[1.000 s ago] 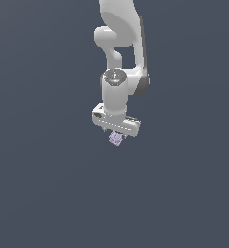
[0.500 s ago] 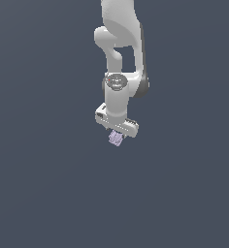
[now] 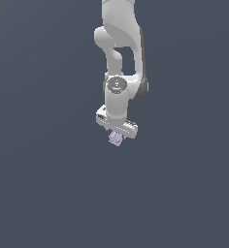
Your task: Pick up the object and move it to a goal position.
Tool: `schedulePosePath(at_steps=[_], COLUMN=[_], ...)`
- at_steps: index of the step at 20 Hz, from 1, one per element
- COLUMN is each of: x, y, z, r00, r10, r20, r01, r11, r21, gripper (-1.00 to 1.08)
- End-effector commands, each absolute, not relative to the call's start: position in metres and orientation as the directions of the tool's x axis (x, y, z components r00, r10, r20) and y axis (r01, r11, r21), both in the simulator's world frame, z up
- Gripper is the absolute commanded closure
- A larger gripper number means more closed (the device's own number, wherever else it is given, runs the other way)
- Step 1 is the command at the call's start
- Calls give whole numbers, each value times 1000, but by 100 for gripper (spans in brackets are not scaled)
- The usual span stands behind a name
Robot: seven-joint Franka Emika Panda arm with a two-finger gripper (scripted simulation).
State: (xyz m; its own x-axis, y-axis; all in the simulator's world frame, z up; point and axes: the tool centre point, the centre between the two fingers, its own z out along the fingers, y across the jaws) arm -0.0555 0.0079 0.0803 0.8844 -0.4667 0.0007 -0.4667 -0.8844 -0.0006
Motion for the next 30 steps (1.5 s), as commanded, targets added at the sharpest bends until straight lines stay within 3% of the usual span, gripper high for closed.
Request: schedulePosePath(at_steps=[1, 11, 12, 30], x=[-56, -56, -56, -44], y=[8, 8, 8, 3], z=[70, 40, 40, 53], r00=[884, 883, 883, 883], r10=[-468, -470, -470, -469], r20=[0, 0, 0, 1], r01=[-468, -470, -470, -469], r11=[-884, -883, -883, -883], r21=[0, 0, 0, -1], gripper=[-92, -92, 108, 108])
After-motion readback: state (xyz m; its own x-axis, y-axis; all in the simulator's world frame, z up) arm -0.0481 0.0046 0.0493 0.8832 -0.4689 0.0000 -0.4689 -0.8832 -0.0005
